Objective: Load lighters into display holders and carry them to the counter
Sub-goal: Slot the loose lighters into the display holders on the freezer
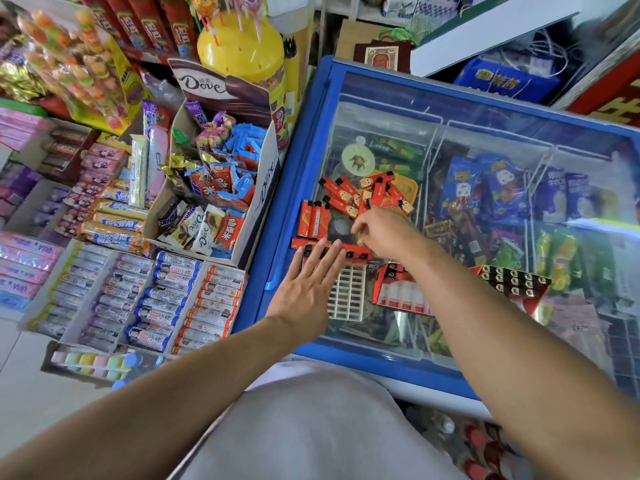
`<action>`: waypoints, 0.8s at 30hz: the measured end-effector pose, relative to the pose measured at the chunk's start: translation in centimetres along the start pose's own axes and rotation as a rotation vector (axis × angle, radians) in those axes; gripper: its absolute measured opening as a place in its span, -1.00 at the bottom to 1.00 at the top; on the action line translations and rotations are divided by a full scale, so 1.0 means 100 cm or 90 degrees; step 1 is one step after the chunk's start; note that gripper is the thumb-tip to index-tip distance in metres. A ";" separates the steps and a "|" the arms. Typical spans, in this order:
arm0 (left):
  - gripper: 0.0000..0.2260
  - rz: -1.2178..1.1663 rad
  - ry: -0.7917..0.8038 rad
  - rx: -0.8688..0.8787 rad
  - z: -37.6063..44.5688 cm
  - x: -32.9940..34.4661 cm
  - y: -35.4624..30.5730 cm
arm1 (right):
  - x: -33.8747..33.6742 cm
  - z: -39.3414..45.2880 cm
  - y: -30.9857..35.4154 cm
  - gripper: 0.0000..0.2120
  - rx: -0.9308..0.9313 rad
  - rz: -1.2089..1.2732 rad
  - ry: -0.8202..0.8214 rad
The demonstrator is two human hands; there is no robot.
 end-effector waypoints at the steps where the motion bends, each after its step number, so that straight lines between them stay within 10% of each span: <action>1: -0.09 -0.012 0.006 -0.004 0.001 -0.001 0.000 | 0.003 0.007 0.003 -0.76 -0.008 -0.015 0.039; 14: 0.00 0.011 0.018 -0.007 -0.002 -0.002 -0.002 | 0.020 0.033 0.001 -0.70 -0.035 -0.072 0.230; 24: -0.04 -0.032 -0.007 -0.009 -0.002 0.000 -0.004 | -0.023 -0.027 -0.014 -0.65 -0.024 0.142 0.014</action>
Point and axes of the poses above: each hand's wrist, its own z-axis towards the middle knuckle, its own x-axis out of the palm, y = z × x, the point moved 2 cm from there along z, towards the middle knuckle, and after that the axes turned 3 degrees about -z, right-handed, at the moved point
